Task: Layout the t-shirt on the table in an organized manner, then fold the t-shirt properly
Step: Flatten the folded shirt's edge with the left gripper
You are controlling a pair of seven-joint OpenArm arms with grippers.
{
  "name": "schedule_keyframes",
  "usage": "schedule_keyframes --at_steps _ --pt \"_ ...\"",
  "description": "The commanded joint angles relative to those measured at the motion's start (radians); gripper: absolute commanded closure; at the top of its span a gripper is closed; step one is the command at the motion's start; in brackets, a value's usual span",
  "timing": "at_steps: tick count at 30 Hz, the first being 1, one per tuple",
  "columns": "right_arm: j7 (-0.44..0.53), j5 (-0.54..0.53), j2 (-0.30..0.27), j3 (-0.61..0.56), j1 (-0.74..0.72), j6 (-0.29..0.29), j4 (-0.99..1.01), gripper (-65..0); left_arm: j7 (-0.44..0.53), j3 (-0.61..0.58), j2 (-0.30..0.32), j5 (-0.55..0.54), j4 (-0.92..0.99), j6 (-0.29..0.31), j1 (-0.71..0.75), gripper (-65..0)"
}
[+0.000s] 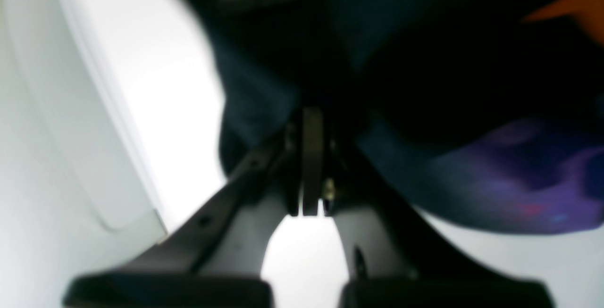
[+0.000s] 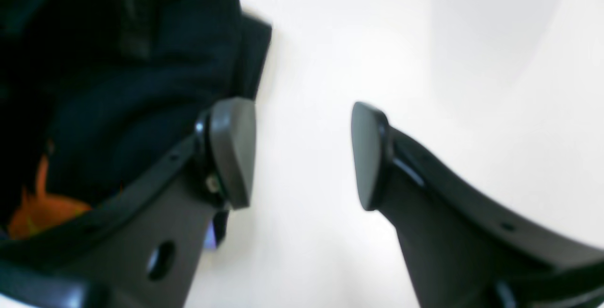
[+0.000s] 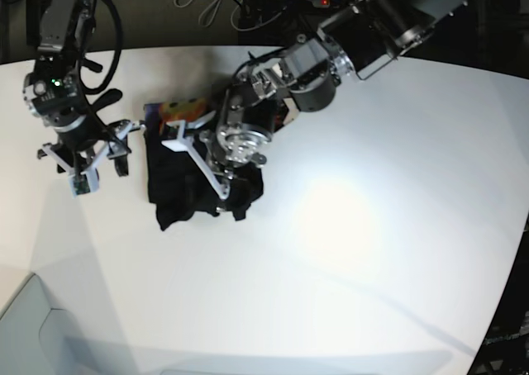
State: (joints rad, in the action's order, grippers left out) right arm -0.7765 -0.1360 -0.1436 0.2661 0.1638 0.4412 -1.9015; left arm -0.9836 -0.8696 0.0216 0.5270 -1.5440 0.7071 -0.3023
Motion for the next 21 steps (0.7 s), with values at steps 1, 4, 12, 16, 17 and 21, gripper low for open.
schedule_keyframes --at_steps 1,4,12,16,17,21 --pt "0.018 -0.006 -0.011 0.003 -0.007 0.005 -0.016 -32.3 -0.002 -0.004 -0.013 0.014 -0.013 -0.009 -0.025 -0.1" --pt "0.018 -0.006 -0.011 0.003 -0.007 0.005 -0.016 -32.3 -0.002 -0.004 -0.012 0.014 -0.025 -0.009 -0.025 -0.1" --pt "0.018 -0.006 -0.011 0.002 -0.02 0.005 -0.014 -32.3 0.01 -0.001 -0.007 0.014 0.098 -0.009 -0.054 -0.1" --pt "0.018 -0.006 -0.012 0.002 -0.02 0.005 -0.014 -32.3 0.022 0.003 -0.013 0.014 0.178 -0.009 -0.077 -0.1" --pt "0.018 -0.006 -0.012 0.002 -0.02 0.005 -0.014 -32.3 0.041 0.022 -0.015 0.014 0.179 -0.009 -0.084 -0.1" --pt "0.018 -0.006 -0.012 0.002 -0.016 0.005 -0.014 -32.3 0.104 0.158 -0.064 0.014 0.201 -0.009 -0.09 -0.1"
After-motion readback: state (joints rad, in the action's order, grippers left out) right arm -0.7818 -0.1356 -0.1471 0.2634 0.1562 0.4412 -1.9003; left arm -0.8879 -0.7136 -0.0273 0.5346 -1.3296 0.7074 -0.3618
